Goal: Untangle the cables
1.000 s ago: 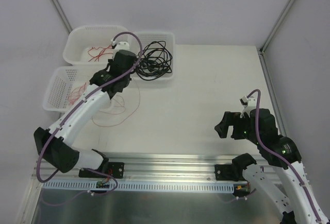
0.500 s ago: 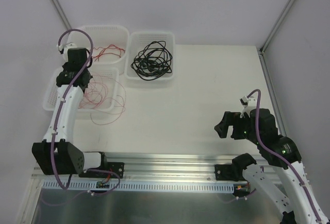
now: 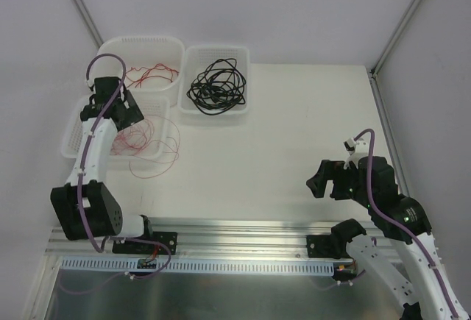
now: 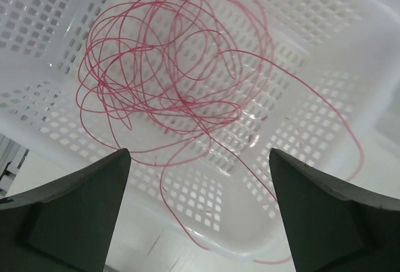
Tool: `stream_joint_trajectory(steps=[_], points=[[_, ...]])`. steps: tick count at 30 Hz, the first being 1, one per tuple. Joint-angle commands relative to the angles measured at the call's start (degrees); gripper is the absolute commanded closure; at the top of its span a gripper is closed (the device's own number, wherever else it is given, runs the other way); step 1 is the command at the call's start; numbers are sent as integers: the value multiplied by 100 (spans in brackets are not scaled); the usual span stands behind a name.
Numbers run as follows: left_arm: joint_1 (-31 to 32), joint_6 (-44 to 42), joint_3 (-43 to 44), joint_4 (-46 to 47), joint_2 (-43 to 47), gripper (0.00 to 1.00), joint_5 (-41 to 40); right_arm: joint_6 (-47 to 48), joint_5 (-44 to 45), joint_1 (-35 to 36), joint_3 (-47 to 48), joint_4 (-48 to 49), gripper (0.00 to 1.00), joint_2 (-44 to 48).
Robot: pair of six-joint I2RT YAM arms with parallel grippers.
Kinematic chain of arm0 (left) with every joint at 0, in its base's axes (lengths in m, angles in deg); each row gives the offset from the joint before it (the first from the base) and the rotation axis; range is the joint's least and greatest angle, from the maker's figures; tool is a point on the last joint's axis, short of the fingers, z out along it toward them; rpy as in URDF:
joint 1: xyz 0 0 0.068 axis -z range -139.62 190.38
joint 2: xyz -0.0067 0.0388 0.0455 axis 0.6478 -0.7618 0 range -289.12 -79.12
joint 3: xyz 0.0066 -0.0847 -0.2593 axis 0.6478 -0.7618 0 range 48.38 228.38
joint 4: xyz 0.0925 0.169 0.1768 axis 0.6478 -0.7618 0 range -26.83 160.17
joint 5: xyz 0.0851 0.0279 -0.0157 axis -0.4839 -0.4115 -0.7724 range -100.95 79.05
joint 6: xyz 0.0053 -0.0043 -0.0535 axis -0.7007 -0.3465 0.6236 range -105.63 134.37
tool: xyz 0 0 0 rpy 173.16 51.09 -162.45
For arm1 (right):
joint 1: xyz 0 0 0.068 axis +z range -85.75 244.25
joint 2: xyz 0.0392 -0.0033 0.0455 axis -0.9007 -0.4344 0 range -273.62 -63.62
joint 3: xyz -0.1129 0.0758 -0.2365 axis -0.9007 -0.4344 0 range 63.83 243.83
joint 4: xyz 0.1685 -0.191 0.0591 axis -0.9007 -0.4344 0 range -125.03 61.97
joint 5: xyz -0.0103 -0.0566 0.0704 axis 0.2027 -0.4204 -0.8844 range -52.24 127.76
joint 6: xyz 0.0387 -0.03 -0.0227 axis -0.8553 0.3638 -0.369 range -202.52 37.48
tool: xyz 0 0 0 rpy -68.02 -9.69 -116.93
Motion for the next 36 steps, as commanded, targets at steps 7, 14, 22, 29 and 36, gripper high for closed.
stream_joint_trajectory(steps=[7,14,22,29,36], points=[[2272,-759,-361,-17,1459,1,-790,-202,-204,8,36,179,0,59],[4268,-2455,-950,-140,828,1,-1721,-202,-161,8,-17,126,1,139],[4665,-3536,-846,-158,-438,5,-2310,-158,-135,16,71,83,0,112],[4683,-4153,-740,-158,-1124,23,-2340,-123,-81,8,27,47,0,121],[4701,-4382,-766,-149,-1572,33,-2549,-105,-47,8,18,56,0,94]])
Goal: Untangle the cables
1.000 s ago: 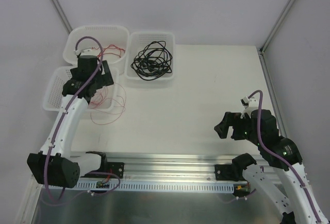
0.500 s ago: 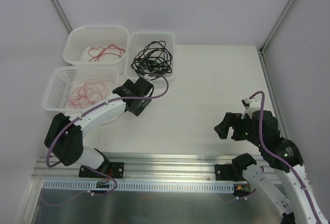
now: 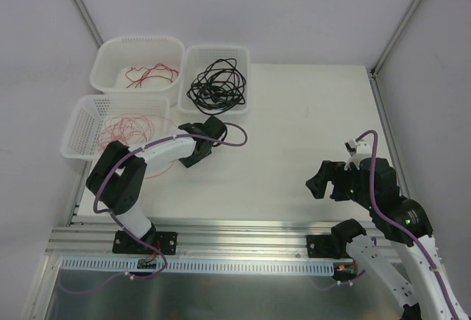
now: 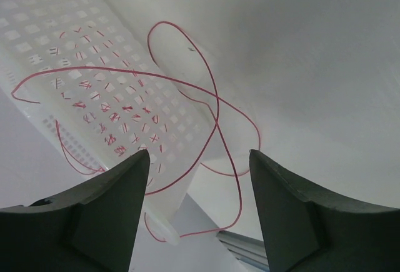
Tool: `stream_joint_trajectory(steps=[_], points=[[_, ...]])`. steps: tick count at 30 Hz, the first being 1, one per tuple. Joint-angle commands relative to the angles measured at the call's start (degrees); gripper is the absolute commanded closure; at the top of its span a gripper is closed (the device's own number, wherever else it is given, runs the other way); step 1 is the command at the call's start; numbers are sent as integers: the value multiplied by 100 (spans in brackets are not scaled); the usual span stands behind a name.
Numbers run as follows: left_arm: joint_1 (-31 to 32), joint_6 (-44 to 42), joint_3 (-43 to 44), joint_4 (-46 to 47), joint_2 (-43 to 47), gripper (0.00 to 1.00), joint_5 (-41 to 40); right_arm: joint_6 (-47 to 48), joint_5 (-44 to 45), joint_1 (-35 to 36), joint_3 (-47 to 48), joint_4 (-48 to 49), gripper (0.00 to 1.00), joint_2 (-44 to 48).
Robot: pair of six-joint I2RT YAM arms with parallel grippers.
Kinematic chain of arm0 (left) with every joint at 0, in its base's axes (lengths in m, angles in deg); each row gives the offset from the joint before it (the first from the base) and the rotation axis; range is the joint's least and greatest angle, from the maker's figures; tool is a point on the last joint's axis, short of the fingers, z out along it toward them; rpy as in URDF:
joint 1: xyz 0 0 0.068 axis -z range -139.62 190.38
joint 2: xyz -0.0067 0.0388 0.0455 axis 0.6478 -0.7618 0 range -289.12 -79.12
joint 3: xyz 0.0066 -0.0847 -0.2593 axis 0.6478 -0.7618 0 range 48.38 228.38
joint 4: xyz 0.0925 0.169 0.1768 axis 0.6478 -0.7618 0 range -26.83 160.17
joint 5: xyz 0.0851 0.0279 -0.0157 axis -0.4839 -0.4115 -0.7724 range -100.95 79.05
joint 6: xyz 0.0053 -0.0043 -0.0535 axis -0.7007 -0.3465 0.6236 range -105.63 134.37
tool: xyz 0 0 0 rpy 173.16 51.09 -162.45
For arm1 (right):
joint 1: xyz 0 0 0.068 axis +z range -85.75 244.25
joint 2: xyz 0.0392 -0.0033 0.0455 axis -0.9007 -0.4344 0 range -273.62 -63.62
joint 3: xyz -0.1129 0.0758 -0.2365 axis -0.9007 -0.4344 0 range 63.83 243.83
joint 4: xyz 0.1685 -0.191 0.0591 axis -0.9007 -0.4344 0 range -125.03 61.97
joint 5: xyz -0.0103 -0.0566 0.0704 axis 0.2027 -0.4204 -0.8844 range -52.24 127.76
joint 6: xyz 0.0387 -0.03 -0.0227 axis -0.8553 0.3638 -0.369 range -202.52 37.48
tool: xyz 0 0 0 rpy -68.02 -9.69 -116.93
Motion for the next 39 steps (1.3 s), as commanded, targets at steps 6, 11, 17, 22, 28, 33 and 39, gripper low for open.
stream_joint_trajectory(steps=[6,11,17,22,28,33,39], points=[[-16,-227,53,-103,-444,41,-394,17,76,8,9,19,0,9],[-174,-209,132,-103,-444,54,-430,9,85,8,-8,36,1,9],[-183,-174,97,-112,-480,67,-368,0,67,8,-8,36,0,18],[-192,-139,114,-121,-471,81,-421,0,58,8,18,19,0,9],[-175,-34,307,-173,-102,100,-360,-18,67,16,27,19,0,27],[-148,264,763,-402,644,100,113,-62,15,8,36,63,1,-8],[-262,563,1527,-481,1883,100,949,-62,-12,7,80,98,1,-79]])
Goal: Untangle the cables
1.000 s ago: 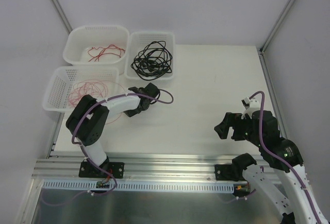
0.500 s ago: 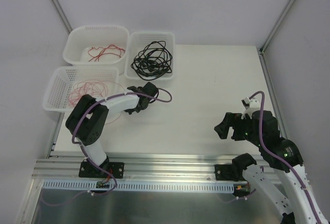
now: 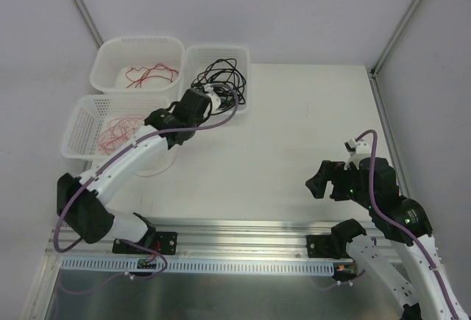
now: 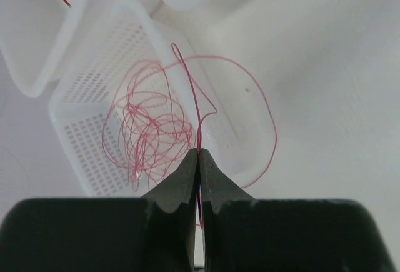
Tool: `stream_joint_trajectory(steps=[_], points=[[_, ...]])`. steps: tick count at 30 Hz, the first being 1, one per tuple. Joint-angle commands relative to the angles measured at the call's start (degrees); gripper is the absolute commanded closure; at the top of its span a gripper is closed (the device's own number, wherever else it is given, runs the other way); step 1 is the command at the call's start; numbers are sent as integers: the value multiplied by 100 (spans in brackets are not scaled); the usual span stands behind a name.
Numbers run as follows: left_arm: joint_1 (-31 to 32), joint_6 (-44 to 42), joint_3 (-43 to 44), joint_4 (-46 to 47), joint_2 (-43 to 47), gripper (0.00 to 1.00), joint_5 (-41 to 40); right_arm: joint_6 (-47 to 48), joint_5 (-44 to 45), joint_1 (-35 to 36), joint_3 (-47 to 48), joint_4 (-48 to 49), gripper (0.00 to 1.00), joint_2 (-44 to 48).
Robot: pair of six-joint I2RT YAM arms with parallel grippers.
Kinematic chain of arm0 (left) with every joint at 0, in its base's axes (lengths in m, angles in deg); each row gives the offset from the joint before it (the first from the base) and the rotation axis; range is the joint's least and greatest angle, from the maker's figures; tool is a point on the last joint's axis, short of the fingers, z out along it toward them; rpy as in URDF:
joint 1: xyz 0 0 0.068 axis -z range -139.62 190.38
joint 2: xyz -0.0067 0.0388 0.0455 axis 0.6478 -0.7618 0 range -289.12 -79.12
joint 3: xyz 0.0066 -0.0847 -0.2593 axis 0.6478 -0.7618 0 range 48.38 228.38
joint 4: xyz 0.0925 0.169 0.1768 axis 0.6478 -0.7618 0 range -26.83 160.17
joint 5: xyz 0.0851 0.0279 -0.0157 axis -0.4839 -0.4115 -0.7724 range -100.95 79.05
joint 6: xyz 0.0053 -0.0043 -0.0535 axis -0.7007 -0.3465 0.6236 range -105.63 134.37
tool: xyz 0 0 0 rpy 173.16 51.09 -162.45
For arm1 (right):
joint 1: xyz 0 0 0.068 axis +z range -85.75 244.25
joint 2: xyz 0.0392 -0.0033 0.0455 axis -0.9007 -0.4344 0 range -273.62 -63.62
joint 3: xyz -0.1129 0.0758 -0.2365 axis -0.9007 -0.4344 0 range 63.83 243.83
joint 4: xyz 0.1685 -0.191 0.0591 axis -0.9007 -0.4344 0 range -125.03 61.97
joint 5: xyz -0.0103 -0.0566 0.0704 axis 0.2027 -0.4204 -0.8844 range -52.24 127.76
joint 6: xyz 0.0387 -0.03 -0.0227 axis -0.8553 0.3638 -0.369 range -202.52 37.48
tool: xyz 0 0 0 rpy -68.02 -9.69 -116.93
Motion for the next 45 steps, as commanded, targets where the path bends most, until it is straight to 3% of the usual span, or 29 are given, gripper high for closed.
stream_joint_trajectory(steps=[1,5,10,16,25,32,35,38,41,43,45], points=[[-140,337,620,-180,815,100,818,-68,-1,16,80,96,0,-81],[-919,679,980,-171,1343,100,1233,-77,-27,8,88,122,0,-81],[-2037,811,1157,-171,1257,100,725,-77,-36,8,88,122,0,-98],[-3188,1689,946,-127,222,100,794,-68,-62,8,89,113,0,-81],[-3884,2578,586,31,-1072,94,1285,-7,87,8,133,-107,0,60],[-3981,2683,445,207,-1135,71,1497,-33,43,8,97,-80,0,60],[-3990,2745,392,198,-802,40,1786,-51,52,8,97,-89,0,95],[-3946,2929,331,216,-205,32,1963,-68,69,16,71,-63,0,130],[-3657,2939,261,216,236,8,1692,-112,-1,8,-25,8,1,113],[-3612,2982,225,207,402,1,1411,-165,-71,16,-52,69,0,121],[-3419,3131,129,207,517,1,1383,-182,-124,8,-52,96,0,148]])
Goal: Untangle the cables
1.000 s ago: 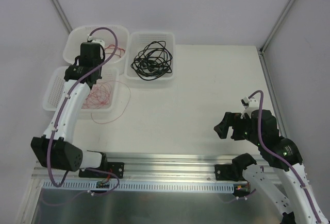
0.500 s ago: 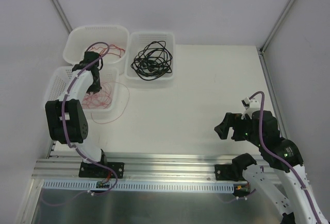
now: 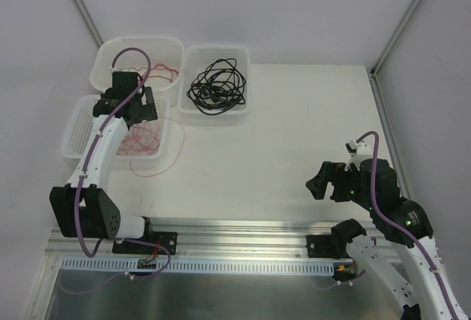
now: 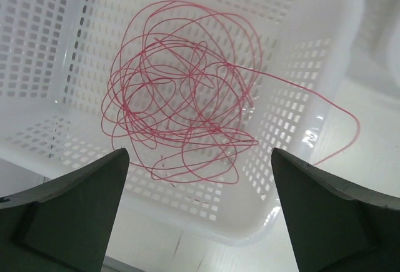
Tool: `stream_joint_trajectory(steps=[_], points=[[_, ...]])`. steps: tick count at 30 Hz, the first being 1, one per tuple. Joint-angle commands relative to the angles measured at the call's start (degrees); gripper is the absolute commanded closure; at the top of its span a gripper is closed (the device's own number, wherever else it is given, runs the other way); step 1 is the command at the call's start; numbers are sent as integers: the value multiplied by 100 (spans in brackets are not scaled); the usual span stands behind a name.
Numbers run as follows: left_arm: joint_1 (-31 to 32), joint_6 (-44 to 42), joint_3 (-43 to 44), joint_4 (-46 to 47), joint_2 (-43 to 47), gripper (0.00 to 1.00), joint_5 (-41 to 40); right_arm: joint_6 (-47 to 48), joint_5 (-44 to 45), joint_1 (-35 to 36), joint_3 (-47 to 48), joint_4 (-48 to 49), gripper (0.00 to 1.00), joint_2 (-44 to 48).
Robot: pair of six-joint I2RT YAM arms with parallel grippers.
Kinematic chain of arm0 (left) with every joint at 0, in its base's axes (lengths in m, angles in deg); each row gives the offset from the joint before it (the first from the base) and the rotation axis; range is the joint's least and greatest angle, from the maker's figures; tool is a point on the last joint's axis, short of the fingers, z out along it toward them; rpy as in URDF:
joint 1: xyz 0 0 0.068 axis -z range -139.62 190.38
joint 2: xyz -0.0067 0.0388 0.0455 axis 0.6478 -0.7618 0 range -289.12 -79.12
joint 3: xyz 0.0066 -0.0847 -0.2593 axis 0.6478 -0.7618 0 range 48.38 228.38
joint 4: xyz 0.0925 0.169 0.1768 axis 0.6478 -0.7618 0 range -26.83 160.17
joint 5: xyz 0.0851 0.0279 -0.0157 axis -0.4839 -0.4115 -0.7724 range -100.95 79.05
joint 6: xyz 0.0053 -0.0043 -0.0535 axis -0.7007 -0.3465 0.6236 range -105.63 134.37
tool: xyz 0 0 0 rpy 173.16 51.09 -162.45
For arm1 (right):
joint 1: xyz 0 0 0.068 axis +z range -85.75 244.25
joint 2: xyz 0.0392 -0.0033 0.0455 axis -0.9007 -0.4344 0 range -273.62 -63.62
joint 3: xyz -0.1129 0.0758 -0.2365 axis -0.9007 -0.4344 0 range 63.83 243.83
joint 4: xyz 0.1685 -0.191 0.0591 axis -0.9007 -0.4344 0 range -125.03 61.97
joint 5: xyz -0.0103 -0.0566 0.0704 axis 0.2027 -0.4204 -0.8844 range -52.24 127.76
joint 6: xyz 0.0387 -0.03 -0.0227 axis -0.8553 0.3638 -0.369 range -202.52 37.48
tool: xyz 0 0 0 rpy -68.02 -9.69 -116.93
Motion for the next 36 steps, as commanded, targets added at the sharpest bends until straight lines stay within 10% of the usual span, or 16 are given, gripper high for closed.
stream_joint_trajectory(steps=[1,15,36], points=[[175,380,-186,-1,375,1,-237,-137,-82,16,-30,105,0,110],[2757,2129,-1021,342,765,8,-1738,-102,-56,8,-4,69,0,146],[2934,2350,-802,1520,-2057,42,-2144,-31,129,8,198,-309,1,242]])
